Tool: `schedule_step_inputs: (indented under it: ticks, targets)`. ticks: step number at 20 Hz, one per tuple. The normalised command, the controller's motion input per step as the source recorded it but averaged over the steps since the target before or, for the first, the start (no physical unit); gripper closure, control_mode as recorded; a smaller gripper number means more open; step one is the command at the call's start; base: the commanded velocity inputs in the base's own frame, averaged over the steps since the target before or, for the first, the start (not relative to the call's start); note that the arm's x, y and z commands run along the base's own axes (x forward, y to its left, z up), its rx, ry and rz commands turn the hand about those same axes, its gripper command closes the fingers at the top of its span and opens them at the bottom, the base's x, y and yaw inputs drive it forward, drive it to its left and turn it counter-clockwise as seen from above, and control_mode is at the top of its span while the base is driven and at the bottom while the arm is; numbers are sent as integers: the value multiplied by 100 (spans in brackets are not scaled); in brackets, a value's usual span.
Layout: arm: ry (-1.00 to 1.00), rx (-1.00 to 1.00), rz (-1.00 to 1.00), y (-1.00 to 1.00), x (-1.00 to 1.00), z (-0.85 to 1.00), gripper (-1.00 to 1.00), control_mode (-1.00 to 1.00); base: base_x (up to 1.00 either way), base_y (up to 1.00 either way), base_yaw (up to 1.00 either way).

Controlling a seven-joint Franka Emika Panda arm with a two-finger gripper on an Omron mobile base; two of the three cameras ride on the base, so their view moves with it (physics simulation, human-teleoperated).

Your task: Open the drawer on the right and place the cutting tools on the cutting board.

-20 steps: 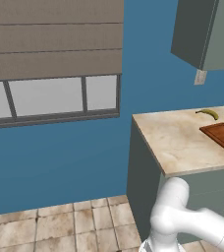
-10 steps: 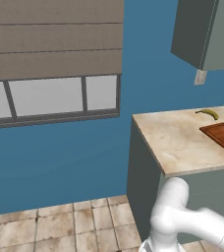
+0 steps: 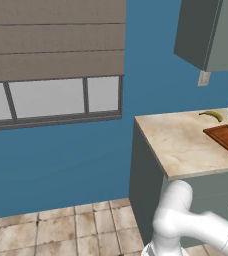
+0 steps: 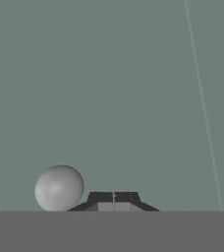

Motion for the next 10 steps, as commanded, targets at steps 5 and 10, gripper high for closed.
schedule_step_inputs:
  ticks: [5, 10]
  targets:
    - [-13, 13, -6, -30, 0, 0, 100, -100, 0, 0, 0]
    - [-17, 12, -7, -52, -9, 0, 100, -100, 0, 0, 0]
